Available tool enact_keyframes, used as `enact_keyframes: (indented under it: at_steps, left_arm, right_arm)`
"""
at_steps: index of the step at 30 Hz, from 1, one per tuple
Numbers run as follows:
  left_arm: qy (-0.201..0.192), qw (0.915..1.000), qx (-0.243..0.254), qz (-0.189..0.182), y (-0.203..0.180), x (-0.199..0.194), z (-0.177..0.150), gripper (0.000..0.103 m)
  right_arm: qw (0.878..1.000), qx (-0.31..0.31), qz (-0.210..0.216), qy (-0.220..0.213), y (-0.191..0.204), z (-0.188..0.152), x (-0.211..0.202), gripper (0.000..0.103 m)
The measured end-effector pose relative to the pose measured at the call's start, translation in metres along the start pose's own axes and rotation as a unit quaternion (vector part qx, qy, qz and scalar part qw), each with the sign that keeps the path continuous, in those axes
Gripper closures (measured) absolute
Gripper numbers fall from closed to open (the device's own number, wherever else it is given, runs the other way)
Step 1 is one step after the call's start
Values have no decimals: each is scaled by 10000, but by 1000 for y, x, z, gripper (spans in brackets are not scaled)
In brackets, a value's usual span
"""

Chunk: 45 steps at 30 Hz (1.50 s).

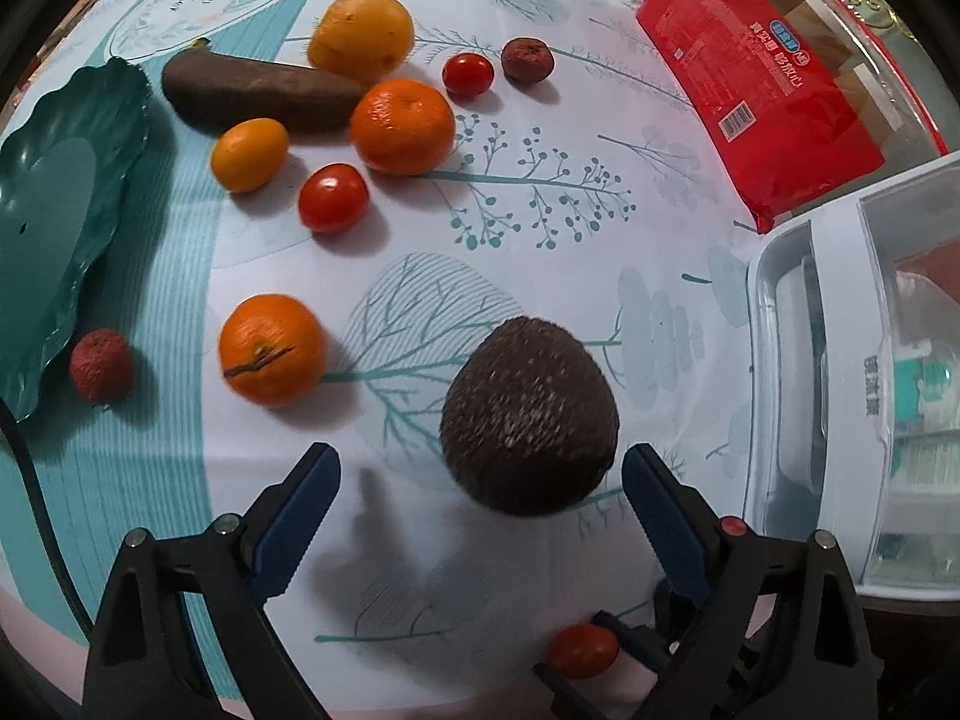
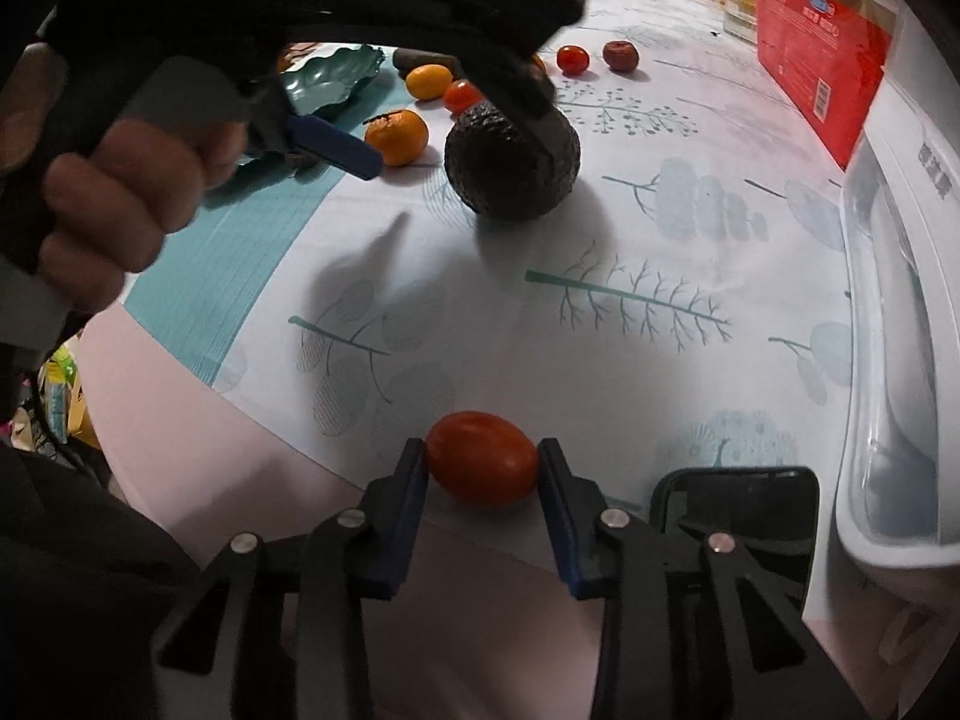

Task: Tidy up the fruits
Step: 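Grasp the dark avocado with the left gripper while the right gripper grasps the red tomato, then carry the avocado onto the green plate and open the left gripper while the right releases the tomato there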

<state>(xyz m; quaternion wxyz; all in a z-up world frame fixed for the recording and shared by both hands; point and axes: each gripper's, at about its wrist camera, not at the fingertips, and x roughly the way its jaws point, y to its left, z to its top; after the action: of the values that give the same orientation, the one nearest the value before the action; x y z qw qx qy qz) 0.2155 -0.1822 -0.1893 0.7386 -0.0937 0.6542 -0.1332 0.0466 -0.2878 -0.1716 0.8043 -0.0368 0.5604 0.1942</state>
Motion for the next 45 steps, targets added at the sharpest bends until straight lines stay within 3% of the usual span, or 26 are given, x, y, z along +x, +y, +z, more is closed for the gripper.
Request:
enact_keyframes:
  at_steps: [2, 9, 15, 20, 26, 33, 45]
  left_arm:
    - [28, 10000, -17, -4, -4, 4, 3, 14]
    - [128, 9994, -176, -287, -9, 13, 10, 42]
    - [148, 9996, -99, -221, -12, 14, 13, 43]
    - [33, 9989, -206, -409, 0, 4, 11, 43]
    - [-356, 9973, -99, -632, 21, -28, 4, 43]
    - [-897, 9915, -76, -939, 70, -82, -11, 43]
    - [-1848, 9782, -336, -889, 157, -155, -23, 43]
  right_arm:
    - [10000, -63, 48, 7, -3, 3, 1, 67]
    - [9999, -33, 111, 24, -14, 7, 0, 68]
    - [9999, 139, 45, 15, -24, 15, 0, 68]
    - [9994, 333, -33, -40, -21, 20, 0, 68]
    - [9981, 603, -102, -69, 4, 21, -3, 68]
    - [9964, 790, -174, -241, 37, 28, -4, 68]
    - [9952, 570, -55, -797, 102, 78, -7, 68]
